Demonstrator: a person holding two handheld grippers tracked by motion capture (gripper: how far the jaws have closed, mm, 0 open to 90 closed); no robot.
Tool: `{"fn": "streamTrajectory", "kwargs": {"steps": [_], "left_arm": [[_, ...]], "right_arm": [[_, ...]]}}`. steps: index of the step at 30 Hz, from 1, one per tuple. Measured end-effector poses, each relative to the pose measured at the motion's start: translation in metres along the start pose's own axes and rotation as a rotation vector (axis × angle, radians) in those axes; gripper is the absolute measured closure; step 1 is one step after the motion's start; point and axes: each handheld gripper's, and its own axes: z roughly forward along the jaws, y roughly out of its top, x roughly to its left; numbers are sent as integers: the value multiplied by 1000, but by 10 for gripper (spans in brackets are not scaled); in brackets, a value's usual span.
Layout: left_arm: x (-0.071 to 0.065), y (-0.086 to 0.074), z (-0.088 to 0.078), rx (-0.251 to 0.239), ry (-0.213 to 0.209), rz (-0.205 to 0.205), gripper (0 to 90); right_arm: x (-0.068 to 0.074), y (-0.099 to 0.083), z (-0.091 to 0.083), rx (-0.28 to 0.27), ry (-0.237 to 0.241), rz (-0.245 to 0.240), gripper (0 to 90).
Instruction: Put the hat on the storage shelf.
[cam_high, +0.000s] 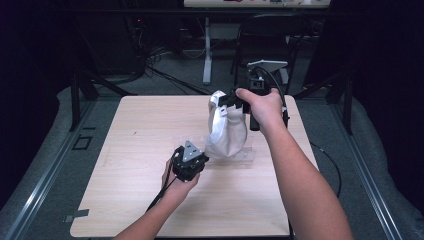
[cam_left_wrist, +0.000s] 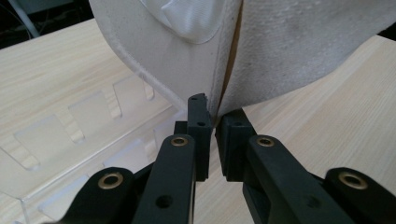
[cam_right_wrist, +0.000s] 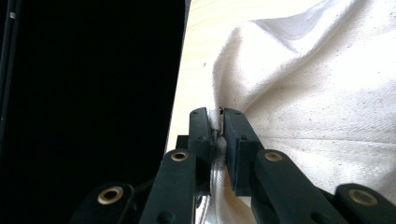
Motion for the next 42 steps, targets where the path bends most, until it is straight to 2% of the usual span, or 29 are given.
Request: {"fn": "streamTrajectory", "kwargs": {"steps": [7, 13, 14, 15, 17, 19, 23, 25, 26, 29, 30, 33, 36, 42], "left_arm": [[3, -5, 2, 18, -6, -25, 851], [5, -8, 4, 31, -9, -39, 854], [6, -9, 4, 32, -17, -57, 854], [6, -9, 4, 32, -17, -57, 854], [10, -16, 6, 57, -25, -91, 853], [13, -21, 9, 68, -34, -97, 851], [11, -23, 9, 60, -32, -93, 850], [11, -23, 9, 58, -29, -106, 841], [12, -23, 8, 58, -33, -122, 831], [13, -23, 6, 59, -42, -122, 770], [12, -23, 5, 52, -35, -111, 770], [12, -24, 3, 50, -33, -108, 678], [11, -26, -2, 20, -41, -96, 594], [11, -30, -13, 33, -38, -94, 565]], "right_arm": [[-7, -1, 5, 9, -9, 11, 823], [-10, -2, 11, 10, -16, 2, 823], [-11, -2, 13, 22, -24, 1, 823], [-11, -2, 13, 22, -24, 1, 823], [-12, -3, 17, 22, -37, -5, 823], [-13, -3, 20, 39, -59, -8, 823], [-16, -4, 25, 42, -60, -2, 823], [-18, -3, 26, 52, -57, -4, 823], [-18, -3, 26, 51, -58, -4, 823], [-18, -3, 26, 43, -58, -3, 823], [-18, -3, 26, 43, -58, -3, 823], [-19, -3, 25, 40, -59, 2, 823], [-19, -3, 24, 38, -57, 4, 822], [-20, -3, 23, 49, -68, -1, 820]]}}
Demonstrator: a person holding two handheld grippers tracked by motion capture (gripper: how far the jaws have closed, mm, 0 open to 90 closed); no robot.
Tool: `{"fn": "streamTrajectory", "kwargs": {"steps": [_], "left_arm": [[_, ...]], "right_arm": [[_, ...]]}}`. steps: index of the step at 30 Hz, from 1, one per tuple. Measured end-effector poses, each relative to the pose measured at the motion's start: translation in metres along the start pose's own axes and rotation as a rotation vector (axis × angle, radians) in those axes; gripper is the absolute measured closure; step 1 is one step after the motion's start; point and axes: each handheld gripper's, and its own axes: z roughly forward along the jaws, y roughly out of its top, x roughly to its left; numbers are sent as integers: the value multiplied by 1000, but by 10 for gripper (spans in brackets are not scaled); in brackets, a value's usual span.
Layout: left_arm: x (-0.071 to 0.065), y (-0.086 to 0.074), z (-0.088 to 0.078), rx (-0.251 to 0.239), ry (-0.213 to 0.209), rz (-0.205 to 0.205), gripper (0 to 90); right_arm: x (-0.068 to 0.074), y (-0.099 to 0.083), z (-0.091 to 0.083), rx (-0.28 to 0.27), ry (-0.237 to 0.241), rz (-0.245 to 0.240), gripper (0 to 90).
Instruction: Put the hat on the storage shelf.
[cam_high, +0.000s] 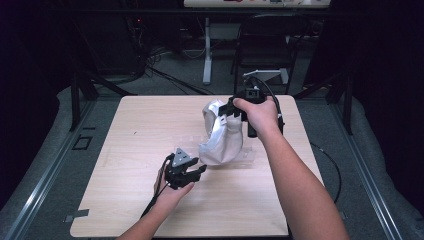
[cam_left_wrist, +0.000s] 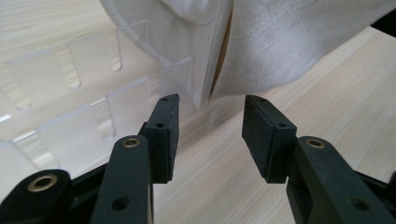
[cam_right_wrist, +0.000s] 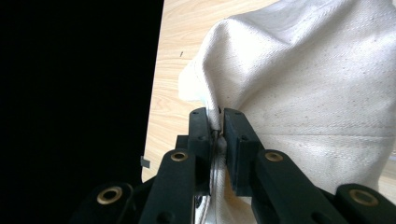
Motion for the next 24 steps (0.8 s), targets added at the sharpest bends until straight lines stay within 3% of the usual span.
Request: {"fn": "streamTrajectory", "kwargs": {"steps": [5, 14, 24], "left_arm": [[3, -2, -8, 10, 7, 9, 559], [13, -9, -25, 5, 18, -13, 560], [29, -23, -42, 3, 42, -15, 526]], "right_arm": [[-2, 1, 0, -17, 2, 10, 819], [-1, 1, 1, -13, -6, 4, 805], [-5, -1, -1, -17, -18, -7, 693]]}}
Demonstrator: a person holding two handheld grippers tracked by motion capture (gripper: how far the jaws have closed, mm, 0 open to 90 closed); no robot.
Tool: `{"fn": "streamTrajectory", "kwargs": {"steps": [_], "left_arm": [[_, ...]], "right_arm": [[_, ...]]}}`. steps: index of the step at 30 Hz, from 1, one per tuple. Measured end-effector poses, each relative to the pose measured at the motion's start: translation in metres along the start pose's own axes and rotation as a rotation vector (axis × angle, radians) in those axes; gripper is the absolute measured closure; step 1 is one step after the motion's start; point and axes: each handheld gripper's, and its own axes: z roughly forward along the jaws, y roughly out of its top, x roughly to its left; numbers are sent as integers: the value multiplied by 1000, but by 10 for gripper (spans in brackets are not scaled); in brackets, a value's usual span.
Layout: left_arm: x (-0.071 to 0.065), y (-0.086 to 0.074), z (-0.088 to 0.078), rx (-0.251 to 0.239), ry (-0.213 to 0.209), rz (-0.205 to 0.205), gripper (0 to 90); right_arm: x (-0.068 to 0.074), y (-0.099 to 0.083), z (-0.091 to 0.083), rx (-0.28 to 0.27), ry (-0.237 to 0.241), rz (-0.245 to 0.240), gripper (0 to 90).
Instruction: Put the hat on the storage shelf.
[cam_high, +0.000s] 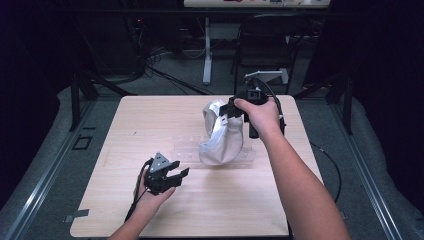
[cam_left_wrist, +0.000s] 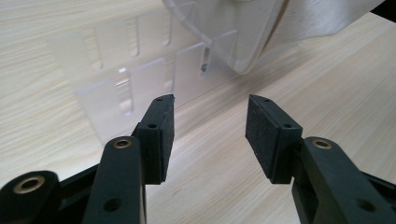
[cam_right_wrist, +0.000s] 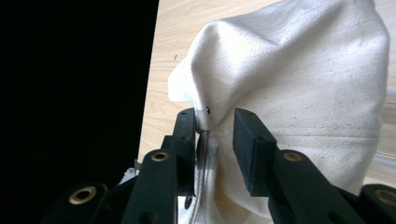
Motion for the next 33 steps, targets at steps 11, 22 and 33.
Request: {"fn": "streamTrajectory", "kwargs": {"steps": [11, 22, 33], "left_arm": [[23, -13, -28, -33, 44, -60, 509], [29, -17, -27, -36, 66, -58, 484], [29, -19, -26, -34, 79, -50, 469]], "right_arm": [[8, -7, -9, -57, -16, -48, 569], [19, -14, -20, -53, -42, -95, 530], [14, -27, -37, -63, -54, -133, 524]]}}
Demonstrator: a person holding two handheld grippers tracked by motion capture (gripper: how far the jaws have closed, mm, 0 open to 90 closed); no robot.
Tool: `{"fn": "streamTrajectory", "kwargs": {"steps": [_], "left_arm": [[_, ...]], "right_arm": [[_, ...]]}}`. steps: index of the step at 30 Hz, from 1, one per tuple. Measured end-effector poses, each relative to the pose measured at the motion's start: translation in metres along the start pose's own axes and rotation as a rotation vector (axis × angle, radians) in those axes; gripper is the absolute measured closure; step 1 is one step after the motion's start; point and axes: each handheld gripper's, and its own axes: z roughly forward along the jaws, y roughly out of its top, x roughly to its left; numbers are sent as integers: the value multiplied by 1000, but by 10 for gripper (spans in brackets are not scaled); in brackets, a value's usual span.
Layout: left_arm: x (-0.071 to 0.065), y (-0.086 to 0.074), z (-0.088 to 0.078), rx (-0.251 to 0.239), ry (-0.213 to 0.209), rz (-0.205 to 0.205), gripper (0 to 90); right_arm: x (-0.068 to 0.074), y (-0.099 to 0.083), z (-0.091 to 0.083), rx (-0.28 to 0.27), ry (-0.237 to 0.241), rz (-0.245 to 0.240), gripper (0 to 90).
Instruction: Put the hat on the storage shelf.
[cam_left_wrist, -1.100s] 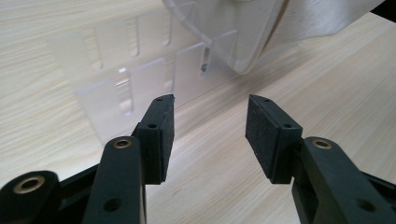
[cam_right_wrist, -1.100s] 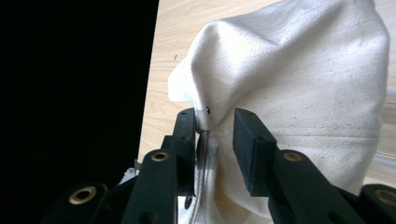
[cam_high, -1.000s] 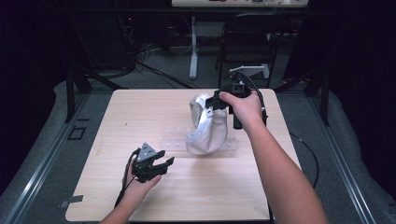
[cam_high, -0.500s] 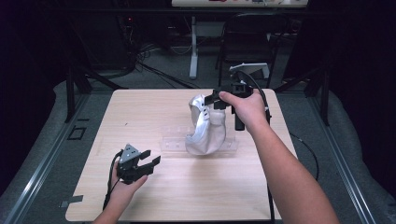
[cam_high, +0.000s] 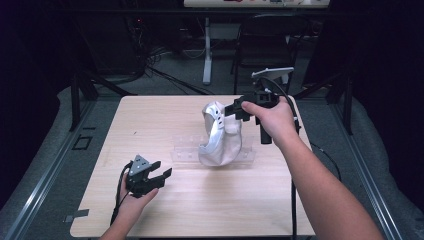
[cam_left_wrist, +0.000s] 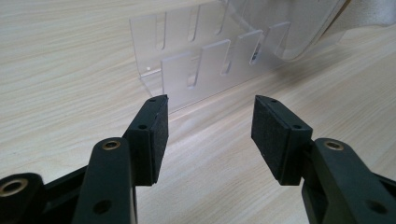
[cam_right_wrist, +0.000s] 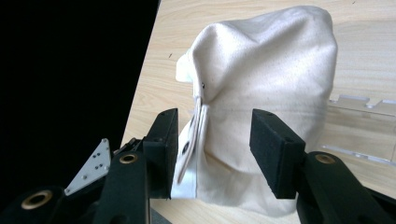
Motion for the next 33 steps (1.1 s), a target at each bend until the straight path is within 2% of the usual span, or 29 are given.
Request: {"fn": "streamTrajectory", "kwargs": {"steps": [4, 5, 9, 18, 24, 33], "left_arm": [[0, 0, 0, 0, 5, 8, 451], [0, 0, 0, 1, 6, 16, 451], [-1, -1, 0, 5, 19, 22, 451], [0, -1, 1, 7, 16, 17, 451], [2, -2, 0, 9, 20, 14, 451], [3, -3, 1, 6, 23, 6, 451]], "right_arm": [[-6, -12, -7, 6, -6, -23, 519], [-11, -19, -11, -8, -13, -34, 519], [-20, -32, -14, -15, -7, -37, 518], [-38, -53, -9, -13, -4, -38, 519], [-51, -66, -4, -15, -34, -34, 517], [-65, -86, 1, -17, -24, -26, 511]]}}
